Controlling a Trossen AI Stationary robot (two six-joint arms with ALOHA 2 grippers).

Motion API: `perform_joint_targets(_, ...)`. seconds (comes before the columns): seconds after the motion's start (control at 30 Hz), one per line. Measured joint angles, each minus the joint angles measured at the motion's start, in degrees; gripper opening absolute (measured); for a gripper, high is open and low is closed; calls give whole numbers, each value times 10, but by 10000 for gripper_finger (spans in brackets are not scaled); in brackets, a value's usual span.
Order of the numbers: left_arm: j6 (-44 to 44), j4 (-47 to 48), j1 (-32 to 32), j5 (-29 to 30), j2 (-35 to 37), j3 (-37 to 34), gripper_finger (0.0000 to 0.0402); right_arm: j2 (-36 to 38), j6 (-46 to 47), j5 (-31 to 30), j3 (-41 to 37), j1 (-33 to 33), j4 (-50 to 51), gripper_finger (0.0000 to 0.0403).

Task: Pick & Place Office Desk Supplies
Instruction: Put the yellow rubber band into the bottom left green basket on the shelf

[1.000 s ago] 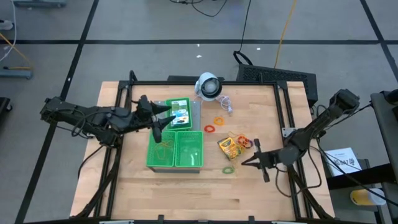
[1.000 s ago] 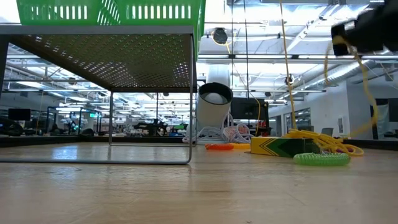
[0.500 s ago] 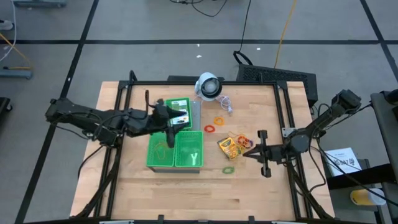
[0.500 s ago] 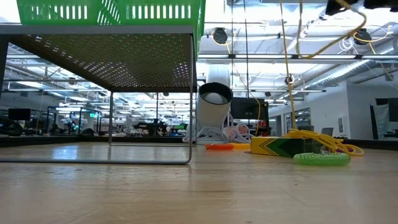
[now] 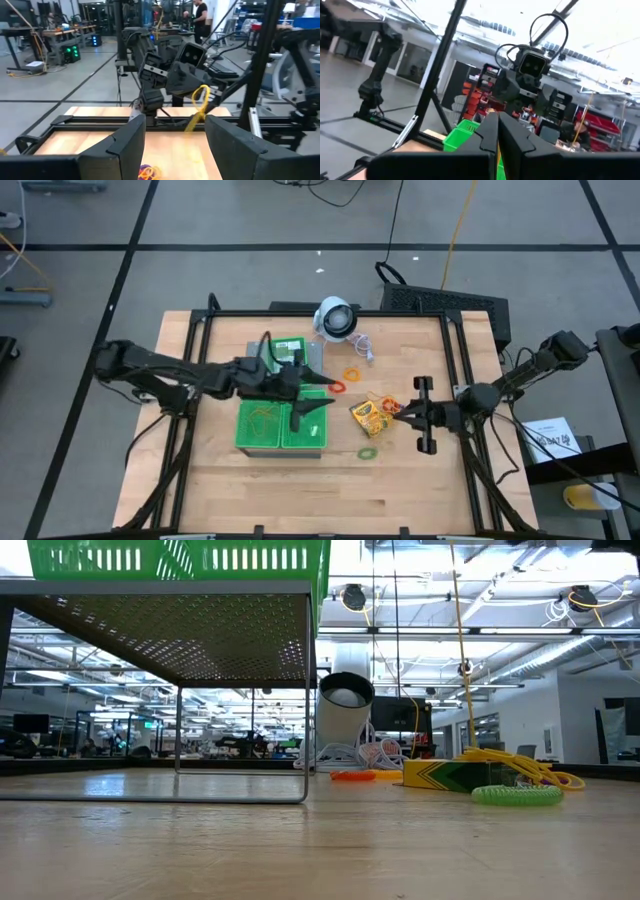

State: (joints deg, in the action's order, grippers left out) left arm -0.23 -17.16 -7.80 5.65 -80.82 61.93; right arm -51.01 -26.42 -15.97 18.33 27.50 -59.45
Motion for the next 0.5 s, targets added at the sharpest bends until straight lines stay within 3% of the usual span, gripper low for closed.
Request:
perform_joint_targets(0.23,-2,-67,21,-58,-66,3,214,-29,31,45,0,-54,-40,0)
perform_joint_targets(0.5,0,-84,24,-73,-123,46,214,-45,34,87,0,-107,-73,0)
